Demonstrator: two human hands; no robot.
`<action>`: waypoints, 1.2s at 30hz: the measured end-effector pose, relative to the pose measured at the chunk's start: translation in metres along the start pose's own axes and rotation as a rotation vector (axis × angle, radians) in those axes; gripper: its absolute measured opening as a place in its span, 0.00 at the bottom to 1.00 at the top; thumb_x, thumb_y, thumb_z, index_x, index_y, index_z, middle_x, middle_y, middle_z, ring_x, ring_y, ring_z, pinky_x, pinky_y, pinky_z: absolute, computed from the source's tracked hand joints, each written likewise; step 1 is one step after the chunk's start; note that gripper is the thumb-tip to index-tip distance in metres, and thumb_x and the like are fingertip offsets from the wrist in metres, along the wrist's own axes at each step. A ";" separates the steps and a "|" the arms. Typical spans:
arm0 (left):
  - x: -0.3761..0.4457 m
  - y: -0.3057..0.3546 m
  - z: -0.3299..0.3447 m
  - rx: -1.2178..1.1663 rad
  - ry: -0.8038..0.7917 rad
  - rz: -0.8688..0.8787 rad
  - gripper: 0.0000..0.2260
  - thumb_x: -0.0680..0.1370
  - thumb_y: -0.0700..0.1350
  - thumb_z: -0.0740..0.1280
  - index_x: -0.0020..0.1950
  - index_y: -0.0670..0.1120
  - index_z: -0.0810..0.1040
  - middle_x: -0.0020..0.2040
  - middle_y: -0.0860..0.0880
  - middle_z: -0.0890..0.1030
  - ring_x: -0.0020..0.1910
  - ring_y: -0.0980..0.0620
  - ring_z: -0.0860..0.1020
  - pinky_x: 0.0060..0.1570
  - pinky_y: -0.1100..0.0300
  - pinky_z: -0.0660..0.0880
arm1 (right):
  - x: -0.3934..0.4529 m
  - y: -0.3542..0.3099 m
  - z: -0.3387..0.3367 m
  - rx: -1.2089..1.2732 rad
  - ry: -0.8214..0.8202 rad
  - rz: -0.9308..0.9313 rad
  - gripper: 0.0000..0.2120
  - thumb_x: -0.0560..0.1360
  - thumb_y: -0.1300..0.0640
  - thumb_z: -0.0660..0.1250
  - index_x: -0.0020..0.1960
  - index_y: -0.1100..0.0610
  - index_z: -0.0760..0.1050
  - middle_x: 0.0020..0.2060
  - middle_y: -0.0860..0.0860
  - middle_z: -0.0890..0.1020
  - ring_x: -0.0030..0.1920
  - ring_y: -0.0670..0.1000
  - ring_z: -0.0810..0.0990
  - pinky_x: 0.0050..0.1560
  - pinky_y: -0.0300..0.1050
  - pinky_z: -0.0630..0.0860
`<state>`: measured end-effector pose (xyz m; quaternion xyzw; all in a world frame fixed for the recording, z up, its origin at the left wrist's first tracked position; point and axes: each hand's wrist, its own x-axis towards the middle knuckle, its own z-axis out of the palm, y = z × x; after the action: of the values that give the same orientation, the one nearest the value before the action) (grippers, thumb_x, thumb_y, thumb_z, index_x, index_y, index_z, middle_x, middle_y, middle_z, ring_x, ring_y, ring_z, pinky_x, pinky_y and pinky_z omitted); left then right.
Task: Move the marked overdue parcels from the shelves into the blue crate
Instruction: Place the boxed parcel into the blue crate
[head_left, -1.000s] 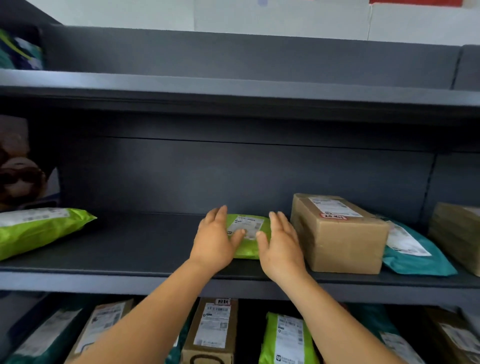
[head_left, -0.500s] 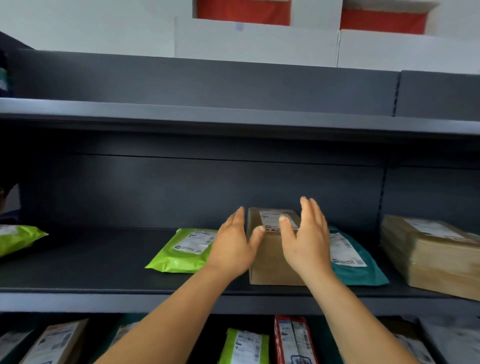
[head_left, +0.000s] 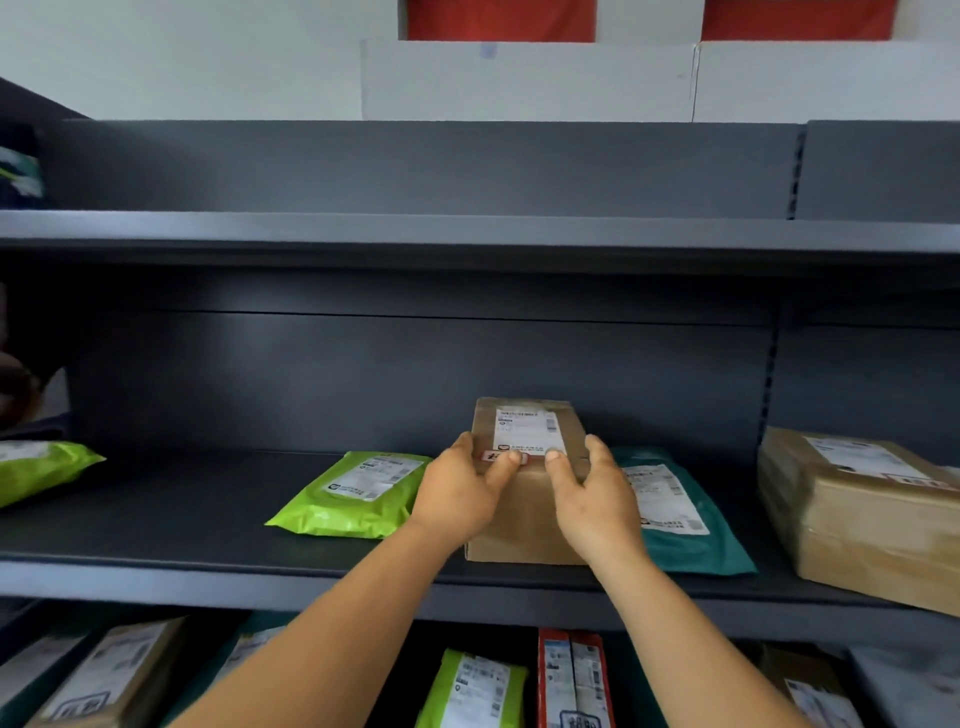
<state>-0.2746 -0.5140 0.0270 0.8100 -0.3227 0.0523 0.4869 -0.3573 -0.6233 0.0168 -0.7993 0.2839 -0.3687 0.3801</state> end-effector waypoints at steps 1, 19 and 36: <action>-0.004 0.001 -0.001 -0.015 0.011 0.004 0.20 0.77 0.56 0.65 0.64 0.46 0.73 0.53 0.54 0.79 0.50 0.56 0.76 0.46 0.65 0.69 | -0.002 0.000 0.000 0.012 0.009 -0.023 0.30 0.79 0.43 0.58 0.77 0.53 0.55 0.74 0.52 0.64 0.71 0.54 0.66 0.66 0.48 0.66; -0.087 -0.005 -0.105 0.075 0.331 0.037 0.25 0.72 0.58 0.70 0.65 0.48 0.72 0.57 0.58 0.79 0.47 0.60 0.77 0.37 0.72 0.71 | -0.082 -0.071 0.027 0.336 -0.029 -0.263 0.28 0.78 0.47 0.63 0.75 0.49 0.59 0.70 0.48 0.68 0.64 0.47 0.71 0.53 0.39 0.67; -0.334 -0.083 -0.340 0.241 0.547 -0.180 0.21 0.70 0.59 0.71 0.59 0.52 0.75 0.53 0.57 0.81 0.48 0.58 0.80 0.49 0.55 0.80 | -0.358 -0.211 0.129 0.523 -0.402 -0.335 0.26 0.77 0.46 0.63 0.72 0.49 0.62 0.64 0.47 0.73 0.59 0.46 0.73 0.50 0.39 0.68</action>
<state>-0.4115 -0.0505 0.0075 0.8431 -0.0981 0.2629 0.4588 -0.4198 -0.1930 -0.0009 -0.7671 -0.0350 -0.3214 0.5541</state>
